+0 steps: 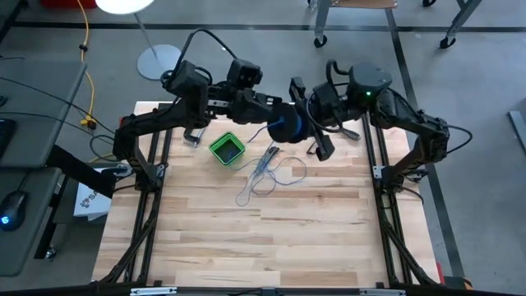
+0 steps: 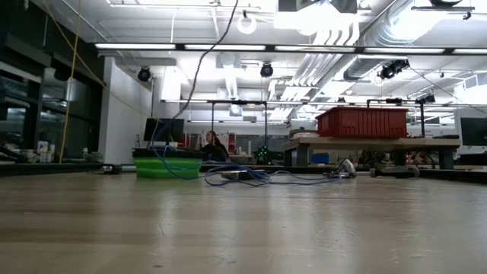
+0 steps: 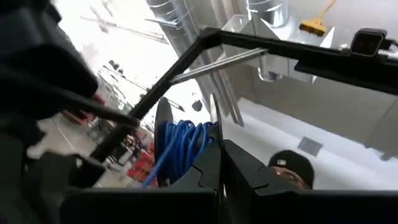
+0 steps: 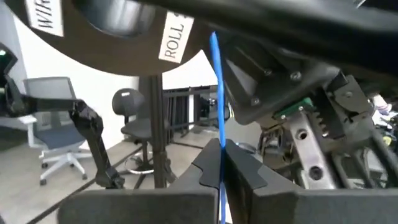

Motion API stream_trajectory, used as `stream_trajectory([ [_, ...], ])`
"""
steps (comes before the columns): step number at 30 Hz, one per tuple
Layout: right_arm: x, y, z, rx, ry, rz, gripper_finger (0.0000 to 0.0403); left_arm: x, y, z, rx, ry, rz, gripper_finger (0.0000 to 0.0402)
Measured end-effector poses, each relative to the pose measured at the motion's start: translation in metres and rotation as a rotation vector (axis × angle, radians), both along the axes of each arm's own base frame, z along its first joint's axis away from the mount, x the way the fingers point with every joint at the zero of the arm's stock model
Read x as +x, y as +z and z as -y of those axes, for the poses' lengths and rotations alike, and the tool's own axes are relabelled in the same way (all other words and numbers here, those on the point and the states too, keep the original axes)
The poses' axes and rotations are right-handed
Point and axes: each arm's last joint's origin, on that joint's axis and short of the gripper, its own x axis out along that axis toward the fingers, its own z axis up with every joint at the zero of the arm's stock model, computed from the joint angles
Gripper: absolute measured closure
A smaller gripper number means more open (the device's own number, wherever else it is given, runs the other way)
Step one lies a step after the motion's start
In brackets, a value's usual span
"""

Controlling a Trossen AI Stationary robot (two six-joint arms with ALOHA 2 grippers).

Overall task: Coil cords
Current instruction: Coil the blue wire onto the spool

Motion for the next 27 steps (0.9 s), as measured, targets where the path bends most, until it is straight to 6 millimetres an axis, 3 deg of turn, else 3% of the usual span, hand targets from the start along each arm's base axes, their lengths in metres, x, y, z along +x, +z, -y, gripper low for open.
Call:
stream_trajectory([
  [12,-0.001,0.007,0.003,0.048,-0.017,0.052,0.0403,-0.020,0.015,-0.027,0.032,0.231,0.189,0.0401],
  [20,0.001,0.012,0.005,0.075,-0.064,0.121,0.0403,-0.022,0.016,-0.038,-0.014,0.310,0.197,0.0401],
  [27,0.003,0.012,0.005,0.116,-0.028,0.115,0.0403,-0.026,0.017,-0.053,0.047,0.366,0.218,0.0401],
])
